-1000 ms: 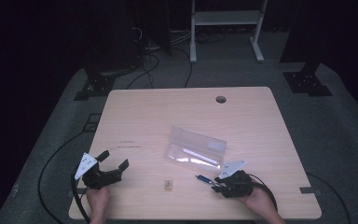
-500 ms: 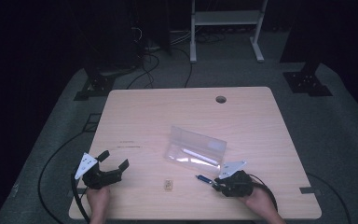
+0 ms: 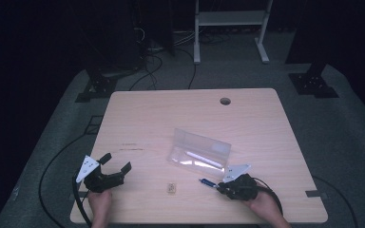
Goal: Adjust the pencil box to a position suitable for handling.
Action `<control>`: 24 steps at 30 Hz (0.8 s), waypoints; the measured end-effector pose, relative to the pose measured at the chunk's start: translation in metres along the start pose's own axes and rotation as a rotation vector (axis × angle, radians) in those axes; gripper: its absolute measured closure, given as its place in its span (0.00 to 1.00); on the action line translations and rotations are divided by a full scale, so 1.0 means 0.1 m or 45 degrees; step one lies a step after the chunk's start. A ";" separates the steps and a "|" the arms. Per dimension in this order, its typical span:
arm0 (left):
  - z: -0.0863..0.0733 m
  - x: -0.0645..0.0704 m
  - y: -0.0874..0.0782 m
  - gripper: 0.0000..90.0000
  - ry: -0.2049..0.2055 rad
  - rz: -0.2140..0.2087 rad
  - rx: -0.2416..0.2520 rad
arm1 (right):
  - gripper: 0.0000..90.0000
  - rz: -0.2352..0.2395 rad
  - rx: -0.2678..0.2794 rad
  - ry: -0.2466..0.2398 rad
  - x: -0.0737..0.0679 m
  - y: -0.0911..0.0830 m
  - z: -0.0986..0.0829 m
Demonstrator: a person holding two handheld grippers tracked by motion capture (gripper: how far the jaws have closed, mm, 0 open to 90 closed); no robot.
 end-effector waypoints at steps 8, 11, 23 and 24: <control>0.00 0.00 -0.01 0.01 -0.003 0.002 0.002 | 0.88 -0.003 -0.010 -0.014 -0.02 -0.01 0.01; 0.00 0.00 -0.01 0.01 -0.002 0.001 0.003 | 0.88 0.007 -0.008 -0.022 -0.03 0.00 0.01; 0.00 0.00 -0.01 0.01 -0.001 0.003 0.002 | 0.88 0.013 0.026 -0.016 -0.03 -0.06 0.05; 0.00 0.00 -0.01 0.01 -0.001 0.003 0.001 | 0.88 0.013 0.031 -0.016 -0.03 -0.06 0.05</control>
Point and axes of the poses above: each handheld gripper's, and its own axes: y roughly forward along the jaws, z roughly out of its top, x roughly to its right, the point moved 3 cm from there along y, roughly forward along the jaws, and after that the axes turned 10 degrees about -z, right-handed, at the moved point
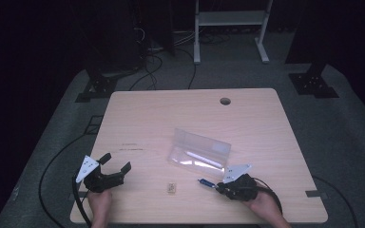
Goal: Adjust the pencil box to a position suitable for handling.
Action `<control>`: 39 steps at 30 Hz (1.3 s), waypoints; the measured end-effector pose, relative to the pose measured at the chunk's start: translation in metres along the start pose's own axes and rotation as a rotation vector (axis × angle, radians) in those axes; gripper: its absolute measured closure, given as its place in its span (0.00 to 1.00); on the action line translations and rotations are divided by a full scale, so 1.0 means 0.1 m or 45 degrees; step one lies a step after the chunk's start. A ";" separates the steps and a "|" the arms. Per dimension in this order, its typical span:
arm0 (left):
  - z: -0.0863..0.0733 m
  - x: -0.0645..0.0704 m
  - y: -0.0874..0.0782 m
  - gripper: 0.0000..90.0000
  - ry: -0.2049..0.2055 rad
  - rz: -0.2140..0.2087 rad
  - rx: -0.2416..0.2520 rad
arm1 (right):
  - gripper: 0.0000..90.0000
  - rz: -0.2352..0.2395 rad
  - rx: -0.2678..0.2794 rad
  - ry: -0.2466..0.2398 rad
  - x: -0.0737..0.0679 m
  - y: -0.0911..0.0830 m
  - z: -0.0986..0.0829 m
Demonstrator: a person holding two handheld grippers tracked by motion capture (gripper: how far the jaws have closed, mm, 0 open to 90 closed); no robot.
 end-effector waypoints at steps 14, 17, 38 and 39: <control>-0.01 0.00 0.00 0.01 -0.002 0.002 -0.002 | 0.88 -0.013 0.037 0.000 0.03 -0.07 0.08; -0.01 0.00 0.00 0.01 0.002 0.002 -0.006 | 0.88 -0.015 0.044 -0.003 0.05 -0.09 0.11; -0.01 -0.01 0.00 0.01 0.000 0.001 -0.004 | 0.88 -0.038 0.072 -0.019 0.20 -0.05 0.47; -0.01 -0.01 0.00 0.01 0.000 0.001 -0.004 | 0.88 -0.038 0.074 -0.021 0.21 -0.05 0.48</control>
Point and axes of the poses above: each handheld gripper's, and its own axes: y roughly forward along the jaws, z roughly out of its top, x roughly to its right, the point moved 3 cm from there along y, roughly forward along the jaws, and after that the axes turned 10 degrees about -z, right-handed, at the moved point
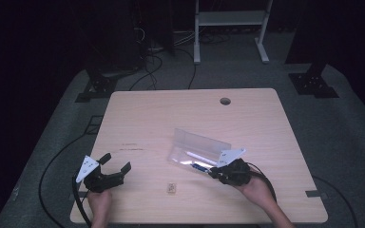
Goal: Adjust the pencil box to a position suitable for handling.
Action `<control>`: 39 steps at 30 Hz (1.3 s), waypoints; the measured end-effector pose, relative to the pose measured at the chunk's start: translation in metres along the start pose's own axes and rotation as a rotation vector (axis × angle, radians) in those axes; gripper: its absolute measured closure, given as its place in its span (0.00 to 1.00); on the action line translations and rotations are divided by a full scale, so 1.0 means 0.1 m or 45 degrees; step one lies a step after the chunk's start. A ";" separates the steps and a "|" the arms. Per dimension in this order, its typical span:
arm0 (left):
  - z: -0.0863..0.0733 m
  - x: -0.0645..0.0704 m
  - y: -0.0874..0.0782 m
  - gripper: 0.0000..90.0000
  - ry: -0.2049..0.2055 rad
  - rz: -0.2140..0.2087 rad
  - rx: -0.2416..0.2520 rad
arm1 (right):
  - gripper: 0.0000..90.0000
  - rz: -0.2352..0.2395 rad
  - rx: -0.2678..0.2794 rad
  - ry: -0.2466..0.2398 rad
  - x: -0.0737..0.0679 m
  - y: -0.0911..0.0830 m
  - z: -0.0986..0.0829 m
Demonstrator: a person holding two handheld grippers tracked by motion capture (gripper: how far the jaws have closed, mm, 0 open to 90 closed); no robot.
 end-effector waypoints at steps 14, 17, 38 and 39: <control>0.00 0.00 0.00 0.01 0.001 0.000 -0.002 | 0.88 -0.013 -0.003 0.016 0.10 0.11 0.13; 0.00 0.00 0.00 0.01 0.000 -0.001 0.001 | 0.88 -0.013 -0.003 0.022 0.13 0.13 0.16; 0.00 -0.01 -0.01 0.01 -0.001 -0.001 0.006 | 0.88 -0.006 -0.074 0.037 0.22 0.46 0.23; 0.00 -0.01 -0.01 0.01 -0.003 -0.001 0.007 | 0.88 -0.004 -0.079 0.041 0.23 0.49 0.23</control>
Point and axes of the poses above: each handheld gripper's, and its own axes: y roughly forward along the jaws, z roughly out of its top, x roughly to its right, the point moved 3 cm from there along y, roughly forward along the jaws, and after that the axes turned 10 degrees about -z, right-handed, at the moved point
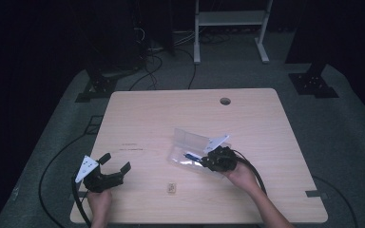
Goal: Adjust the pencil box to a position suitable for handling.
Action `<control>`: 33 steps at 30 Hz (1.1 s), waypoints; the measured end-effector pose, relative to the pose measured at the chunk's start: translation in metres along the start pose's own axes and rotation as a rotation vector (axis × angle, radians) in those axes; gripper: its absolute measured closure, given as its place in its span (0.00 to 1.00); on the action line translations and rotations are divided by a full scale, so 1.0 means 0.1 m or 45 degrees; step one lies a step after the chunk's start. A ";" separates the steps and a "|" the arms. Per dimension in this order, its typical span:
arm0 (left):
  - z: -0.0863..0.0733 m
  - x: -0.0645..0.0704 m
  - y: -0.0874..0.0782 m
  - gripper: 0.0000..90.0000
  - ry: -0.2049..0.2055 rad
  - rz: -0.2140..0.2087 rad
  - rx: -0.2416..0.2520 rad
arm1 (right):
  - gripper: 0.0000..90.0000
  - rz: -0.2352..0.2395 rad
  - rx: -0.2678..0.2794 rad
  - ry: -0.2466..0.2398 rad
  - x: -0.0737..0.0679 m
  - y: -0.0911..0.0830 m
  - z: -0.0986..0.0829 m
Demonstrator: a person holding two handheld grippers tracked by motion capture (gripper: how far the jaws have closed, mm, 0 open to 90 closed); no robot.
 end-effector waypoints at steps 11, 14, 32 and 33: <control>0.00 0.00 0.00 0.01 0.001 -0.001 0.002 | 0.88 0.004 -0.036 0.006 0.02 0.11 -0.02; 0.00 0.00 0.00 0.01 0.000 0.000 0.002 | 0.88 0.010 -0.047 0.012 0.03 0.15 -0.04; 0.00 0.00 0.00 0.01 0.001 -0.002 0.001 | 0.87 0.023 -0.080 0.012 0.03 0.23 -0.09; 0.00 0.00 0.00 0.01 0.001 -0.002 0.001 | 0.87 0.025 -0.083 0.010 0.03 0.23 -0.09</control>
Point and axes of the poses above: each handheld gripper's, and its own axes: y roughly forward along the jaws, z roughly out of its top, x roughly to its right, the point moved 3 cm from there along y, roughly forward along the jaws, and after that the axes turned 10 degrees about -z, right-handed, at the moved point
